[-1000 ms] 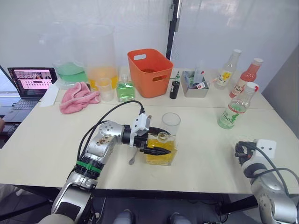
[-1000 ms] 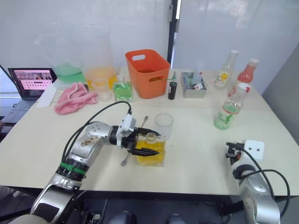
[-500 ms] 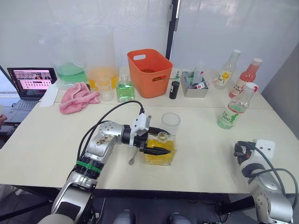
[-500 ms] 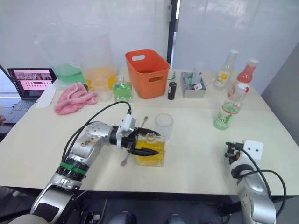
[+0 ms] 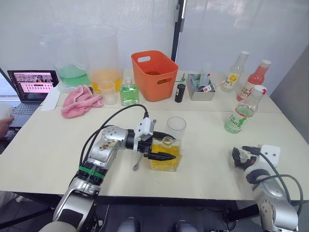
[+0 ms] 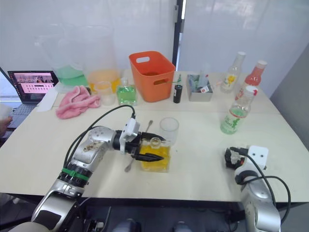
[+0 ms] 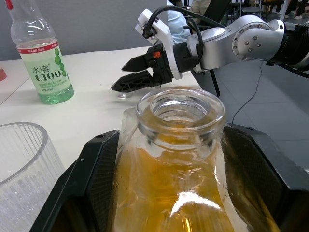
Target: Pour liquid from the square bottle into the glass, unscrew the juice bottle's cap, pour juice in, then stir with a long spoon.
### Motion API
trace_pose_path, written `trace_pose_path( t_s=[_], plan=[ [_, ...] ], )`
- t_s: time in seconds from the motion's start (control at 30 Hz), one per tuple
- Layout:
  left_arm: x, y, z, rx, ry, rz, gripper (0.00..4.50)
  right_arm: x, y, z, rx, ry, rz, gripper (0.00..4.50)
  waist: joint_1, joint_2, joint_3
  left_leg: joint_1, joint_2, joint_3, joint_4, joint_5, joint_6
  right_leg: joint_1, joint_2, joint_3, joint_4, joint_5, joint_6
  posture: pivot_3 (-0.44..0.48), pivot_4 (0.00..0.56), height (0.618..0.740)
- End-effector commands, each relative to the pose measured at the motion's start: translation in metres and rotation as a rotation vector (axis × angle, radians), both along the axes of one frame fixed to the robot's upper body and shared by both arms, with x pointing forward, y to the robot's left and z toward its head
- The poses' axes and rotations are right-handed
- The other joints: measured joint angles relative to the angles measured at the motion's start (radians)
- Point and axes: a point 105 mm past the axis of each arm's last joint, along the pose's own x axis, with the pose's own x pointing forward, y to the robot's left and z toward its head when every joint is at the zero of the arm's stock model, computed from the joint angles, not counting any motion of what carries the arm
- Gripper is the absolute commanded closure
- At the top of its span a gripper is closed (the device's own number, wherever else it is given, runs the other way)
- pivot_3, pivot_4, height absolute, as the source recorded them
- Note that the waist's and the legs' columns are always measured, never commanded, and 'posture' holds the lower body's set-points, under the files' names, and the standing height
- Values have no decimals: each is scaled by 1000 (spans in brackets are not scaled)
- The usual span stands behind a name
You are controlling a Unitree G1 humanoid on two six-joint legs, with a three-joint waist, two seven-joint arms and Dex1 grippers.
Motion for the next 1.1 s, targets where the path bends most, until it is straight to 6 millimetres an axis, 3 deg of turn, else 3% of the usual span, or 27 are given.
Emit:
trace_pose_path(
  t_s=[0.03,0.17,0.27,0.37,0.43,0.63,0.87,1.1],
  plan=[
    [-1,3,3,9,-22,0,1562,-6,-10,30,-45,-94,-39,12,-1,0,0,0,0,0,0,0,0,0,0,0,0,0,0,0,150,739],
    [-1,2,4,8,-25,-5,1562,-7,8,61,-58,-184,102,12,-2,0,0,0,0,0,0,0,0,0,0,0,0,0,0,0,150,739],
    [-1,2,6,1,-34,-7,1562,-14,40,87,-53,-237,354,12,-3,0,0,0,0,0,0,0,0,0,1,0,0,0,0,0,150,739],
    [-1,2,8,-5,-42,-7,1562,-30,78,95,-54,-211,675,12,-2,0,0,0,0,0,0,0,0,0,0,0,0,0,0,0,150,739],
    [-2,1,11,-14,-46,-10,1562,-40,91,93,-52,-159,836,12,-2,0,0,0,1,0,0,0,0,1,1,-1,-1,0,0,0,150,739],
    [-4,2,20,-48,-63,-25,1562,-46,104,80,-64,-47,1042,12,-2,-1,1,0,1,-1,0,0,0,1,1,-1,-2,0,0,0,150,739],
    [-9,9,46,-124,-90,-29,1562,-33,106,83,-58,-49,1065,12,-2,-1,2,-2,0,-1,0,0,0,-1,1,-1,-1,0,0,0,150,739],
    [-13,15,53,-125,-94,-2,1562,-27,105,81,-56,-37,1058,12,4,-1,2,-4,0,-2,0,0,0,-2,0,-1,-2,0,0,0,150,739]
  ],
)
